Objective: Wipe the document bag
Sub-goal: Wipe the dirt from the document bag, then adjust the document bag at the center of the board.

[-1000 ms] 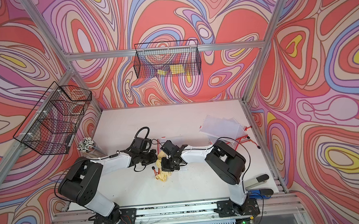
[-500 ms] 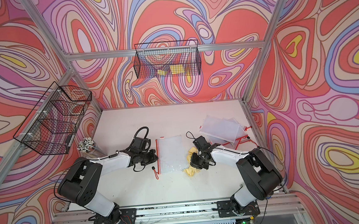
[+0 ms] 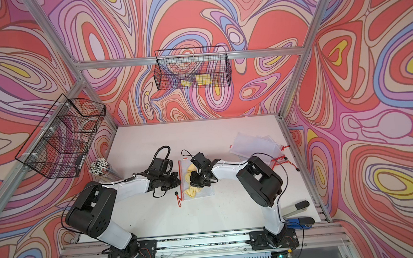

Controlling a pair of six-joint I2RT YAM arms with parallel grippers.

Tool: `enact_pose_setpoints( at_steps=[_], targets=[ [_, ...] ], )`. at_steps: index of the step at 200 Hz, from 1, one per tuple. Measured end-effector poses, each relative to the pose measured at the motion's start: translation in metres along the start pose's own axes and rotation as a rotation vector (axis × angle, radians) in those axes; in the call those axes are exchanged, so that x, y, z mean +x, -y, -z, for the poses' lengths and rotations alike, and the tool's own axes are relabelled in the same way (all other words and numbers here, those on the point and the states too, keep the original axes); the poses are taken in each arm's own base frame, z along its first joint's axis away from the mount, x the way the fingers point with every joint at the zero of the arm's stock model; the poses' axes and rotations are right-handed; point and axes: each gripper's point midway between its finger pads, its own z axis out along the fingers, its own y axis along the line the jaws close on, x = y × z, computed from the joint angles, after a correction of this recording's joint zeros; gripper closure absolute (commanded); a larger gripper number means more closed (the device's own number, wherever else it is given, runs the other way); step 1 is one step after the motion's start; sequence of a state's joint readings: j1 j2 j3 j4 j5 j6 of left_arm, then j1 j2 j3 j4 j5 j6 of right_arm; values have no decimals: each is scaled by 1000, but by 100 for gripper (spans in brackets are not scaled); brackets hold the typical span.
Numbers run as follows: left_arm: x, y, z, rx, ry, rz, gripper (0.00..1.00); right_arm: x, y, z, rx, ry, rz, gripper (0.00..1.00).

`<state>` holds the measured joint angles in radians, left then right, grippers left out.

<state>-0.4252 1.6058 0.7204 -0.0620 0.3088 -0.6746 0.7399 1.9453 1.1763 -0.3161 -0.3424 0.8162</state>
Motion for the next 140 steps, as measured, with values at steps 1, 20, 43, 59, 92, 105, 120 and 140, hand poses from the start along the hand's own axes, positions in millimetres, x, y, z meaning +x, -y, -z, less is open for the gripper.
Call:
enact_pose_setpoints(
  at_steps=[1, 20, 43, 59, 92, 105, 120, 140],
  targets=[
    [0, 0, 0, 0, -1, 0, 100, 0, 0, 0, 1, 1, 0, 100],
    [1, -1, 0, -3, -3, 0, 100, -10, 13, 5, -16, 13, -17, 100],
    [2, -1, 3, -5, -7, 0, 100, -22, 53, 29, -1, 55, -77, 100],
    [3, -1, 9, -9, -2, -2, 100, -30, 89, 53, 43, 93, -137, 100],
    [-8, -11, 42, -50, 61, 17, 100, -31, 132, 82, 160, 134, -187, 100],
    [-13, -13, 61, -64, 100, 20, 100, -30, 133, 82, 168, 131, -177, 100],
    [-17, -12, 86, -92, 133, 7, 100, -30, 132, 81, 166, 130, -173, 100],
    [-29, -2, 127, -128, 203, -29, 100, -31, 130, 79, 154, 127, -171, 100]
  ],
)
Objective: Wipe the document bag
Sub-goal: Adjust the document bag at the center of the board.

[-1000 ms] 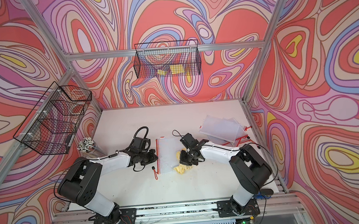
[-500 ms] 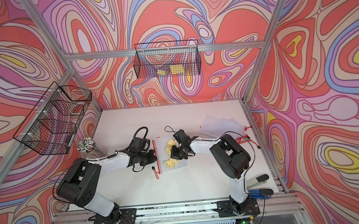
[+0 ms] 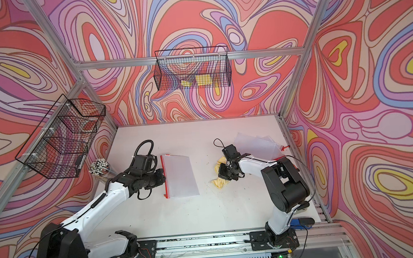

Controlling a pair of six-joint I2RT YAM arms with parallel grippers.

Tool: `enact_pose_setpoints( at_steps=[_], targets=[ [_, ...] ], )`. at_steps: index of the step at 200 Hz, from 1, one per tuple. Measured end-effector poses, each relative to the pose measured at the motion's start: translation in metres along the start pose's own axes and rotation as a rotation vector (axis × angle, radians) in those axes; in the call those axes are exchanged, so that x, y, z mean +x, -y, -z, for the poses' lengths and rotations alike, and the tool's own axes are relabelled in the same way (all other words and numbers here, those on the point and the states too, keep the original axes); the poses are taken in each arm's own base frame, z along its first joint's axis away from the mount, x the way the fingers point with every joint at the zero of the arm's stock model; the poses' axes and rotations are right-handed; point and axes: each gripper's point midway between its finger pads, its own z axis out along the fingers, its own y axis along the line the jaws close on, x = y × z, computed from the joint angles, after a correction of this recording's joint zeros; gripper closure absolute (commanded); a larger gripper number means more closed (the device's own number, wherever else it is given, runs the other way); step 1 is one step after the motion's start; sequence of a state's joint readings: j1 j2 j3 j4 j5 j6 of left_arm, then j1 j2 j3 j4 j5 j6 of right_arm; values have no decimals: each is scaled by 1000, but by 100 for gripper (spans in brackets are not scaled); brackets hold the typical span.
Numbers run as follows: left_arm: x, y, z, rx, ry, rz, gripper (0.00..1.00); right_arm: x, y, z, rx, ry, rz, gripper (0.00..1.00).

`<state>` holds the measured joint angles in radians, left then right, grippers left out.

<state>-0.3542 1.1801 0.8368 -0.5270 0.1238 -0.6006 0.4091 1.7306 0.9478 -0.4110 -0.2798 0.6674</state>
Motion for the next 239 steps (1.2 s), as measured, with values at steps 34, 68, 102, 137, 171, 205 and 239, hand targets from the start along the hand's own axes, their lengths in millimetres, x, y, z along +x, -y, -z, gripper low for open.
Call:
enact_pose_setpoints(
  at_steps=[34, 68, 102, 137, 171, 205, 239],
  targets=[
    [-46, 3, 85, -106, 168, -40, 100, 0, -2, -1, -13, 2, 2, 100],
    [-73, -8, 134, -295, 201, -82, 100, 0, -2, -1, -18, 3, 4, 100],
    [-62, -10, 92, -531, 27, -228, 100, 1, -2, 0, -22, 9, 6, 100],
    [-34, 9, 34, -648, -131, -397, 100, 12, 5, 12, -4, 5, 4, 100],
    [-23, 71, 9, -562, -123, -504, 100, 14, 5, 32, 8, 38, 15, 100],
    [25, 125, -44, -434, -196, -592, 100, 14, 6, 50, 23, 69, 25, 100],
    [76, 141, -91, -314, -306, -593, 87, 16, 12, 71, 73, 93, 38, 100]
  ],
)
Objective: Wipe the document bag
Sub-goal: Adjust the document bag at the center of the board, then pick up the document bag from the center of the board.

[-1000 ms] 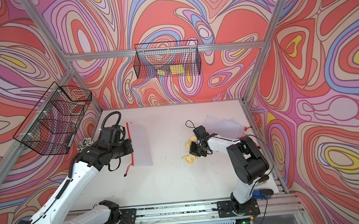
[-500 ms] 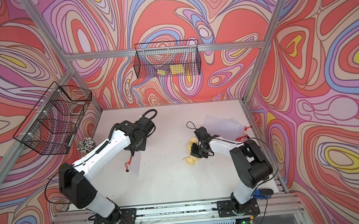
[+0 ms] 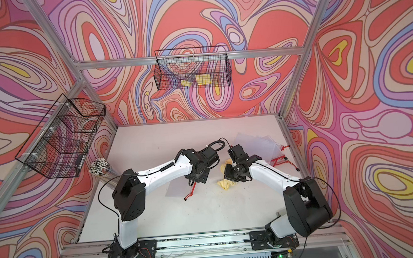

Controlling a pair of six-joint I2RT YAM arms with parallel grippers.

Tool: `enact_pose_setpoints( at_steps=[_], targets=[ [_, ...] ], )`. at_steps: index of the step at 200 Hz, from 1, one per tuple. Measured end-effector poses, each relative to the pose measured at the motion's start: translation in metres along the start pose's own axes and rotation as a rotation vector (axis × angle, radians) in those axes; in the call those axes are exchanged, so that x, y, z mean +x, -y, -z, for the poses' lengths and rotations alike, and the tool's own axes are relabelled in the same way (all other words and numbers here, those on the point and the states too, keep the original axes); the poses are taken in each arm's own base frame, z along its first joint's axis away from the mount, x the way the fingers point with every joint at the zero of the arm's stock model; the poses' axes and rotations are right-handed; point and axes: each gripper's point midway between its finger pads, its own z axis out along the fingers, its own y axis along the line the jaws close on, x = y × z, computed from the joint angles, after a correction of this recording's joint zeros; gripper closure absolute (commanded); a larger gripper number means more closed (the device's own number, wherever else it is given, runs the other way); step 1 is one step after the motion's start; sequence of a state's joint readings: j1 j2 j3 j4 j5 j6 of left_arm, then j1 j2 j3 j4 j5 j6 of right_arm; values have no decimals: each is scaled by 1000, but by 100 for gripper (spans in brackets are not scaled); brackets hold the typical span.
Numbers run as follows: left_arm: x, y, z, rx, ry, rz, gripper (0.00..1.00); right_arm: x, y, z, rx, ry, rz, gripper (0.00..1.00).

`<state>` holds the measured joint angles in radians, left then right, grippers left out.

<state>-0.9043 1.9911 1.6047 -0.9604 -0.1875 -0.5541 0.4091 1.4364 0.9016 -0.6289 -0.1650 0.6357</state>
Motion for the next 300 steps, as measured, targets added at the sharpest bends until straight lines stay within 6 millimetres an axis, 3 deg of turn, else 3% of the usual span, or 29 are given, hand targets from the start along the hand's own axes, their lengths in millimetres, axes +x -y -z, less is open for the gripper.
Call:
enact_pose_setpoints(
  at_steps=[31, 56, 80, 101, 120, 148, 167, 189, 200, 300],
  targets=[
    [7, 13, -10, 121, 27, 38, 45, -18, -6, 22, 29, 56, 29, 100],
    [4, 4, 25, 211, 154, 84, 29, -31, -21, 23, 10, 68, 57, 100],
    [-7, -30, 77, 308, 333, 212, 24, -36, -45, 5, 12, 31, 113, 100],
    [-1, -85, 93, 337, 438, 395, 21, -43, -82, -13, 10, 9, 200, 100],
    [27, -135, 75, 301, 437, 565, 21, -52, -124, -31, -16, 11, 280, 100],
    [75, -168, 26, 282, 320, 748, 22, -54, -167, -65, -32, -16, 370, 100],
    [103, -170, -3, 310, 230, 836, 23, -51, -170, -93, -15, -56, 394, 100],
    [127, -167, -28, 353, 154, 918, 23, -39, -152, -124, 38, -125, 395, 100],
    [137, -166, -35, 367, 124, 948, 23, -39, -152, -127, 33, -130, 393, 100],
    [103, -156, -38, 569, 254, 1003, 32, -39, -150, -130, 2, -114, 382, 100]
  ],
)
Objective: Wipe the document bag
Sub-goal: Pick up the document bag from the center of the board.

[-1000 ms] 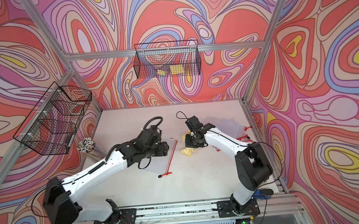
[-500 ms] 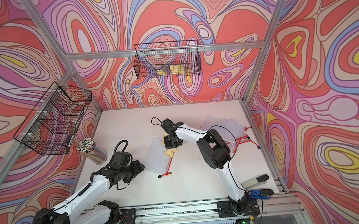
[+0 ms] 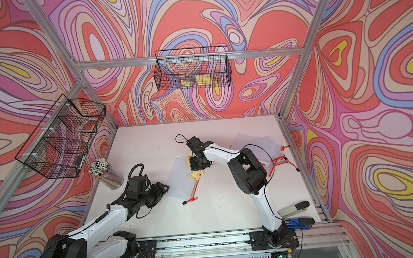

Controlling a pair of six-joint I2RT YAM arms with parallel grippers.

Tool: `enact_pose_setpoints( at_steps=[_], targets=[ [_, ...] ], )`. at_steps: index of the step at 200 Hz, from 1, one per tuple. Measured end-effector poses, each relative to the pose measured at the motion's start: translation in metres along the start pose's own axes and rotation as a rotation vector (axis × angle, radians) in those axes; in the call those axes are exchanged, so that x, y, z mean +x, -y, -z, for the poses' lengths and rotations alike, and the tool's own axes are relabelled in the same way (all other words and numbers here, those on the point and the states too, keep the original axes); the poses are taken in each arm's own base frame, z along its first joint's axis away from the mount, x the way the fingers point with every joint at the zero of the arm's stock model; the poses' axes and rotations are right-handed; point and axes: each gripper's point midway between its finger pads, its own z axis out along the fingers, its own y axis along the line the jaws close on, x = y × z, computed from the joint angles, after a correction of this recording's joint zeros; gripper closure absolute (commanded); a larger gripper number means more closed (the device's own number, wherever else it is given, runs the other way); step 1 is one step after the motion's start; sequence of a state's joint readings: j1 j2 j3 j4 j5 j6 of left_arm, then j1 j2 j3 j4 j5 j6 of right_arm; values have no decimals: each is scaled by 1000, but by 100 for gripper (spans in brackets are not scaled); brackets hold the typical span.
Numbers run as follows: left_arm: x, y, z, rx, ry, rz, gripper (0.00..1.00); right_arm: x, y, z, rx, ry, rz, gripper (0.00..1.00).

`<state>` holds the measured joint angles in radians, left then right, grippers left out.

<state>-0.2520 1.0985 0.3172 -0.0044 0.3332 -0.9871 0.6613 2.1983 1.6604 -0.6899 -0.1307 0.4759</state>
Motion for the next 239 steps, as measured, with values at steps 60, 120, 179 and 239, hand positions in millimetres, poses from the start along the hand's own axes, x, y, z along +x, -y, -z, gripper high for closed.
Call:
enact_pose_setpoints(
  at_steps=[60, 120, 179, 239],
  targets=[
    [-4, 4, -4, 51, 27, 16, 33, -1, -1, 0, -16, 2, -9, 100],
    [-7, -11, 8, 1, 92, 56, 27, -1, -3, -1, -29, 1, -11, 100],
    [-16, -9, 2, 55, 148, 121, 28, -1, -3, -1, -31, 0, -16, 100],
    [-29, -1, -7, 102, 199, 123, 28, -1, -5, -2, -48, 5, -17, 100]
  ],
)
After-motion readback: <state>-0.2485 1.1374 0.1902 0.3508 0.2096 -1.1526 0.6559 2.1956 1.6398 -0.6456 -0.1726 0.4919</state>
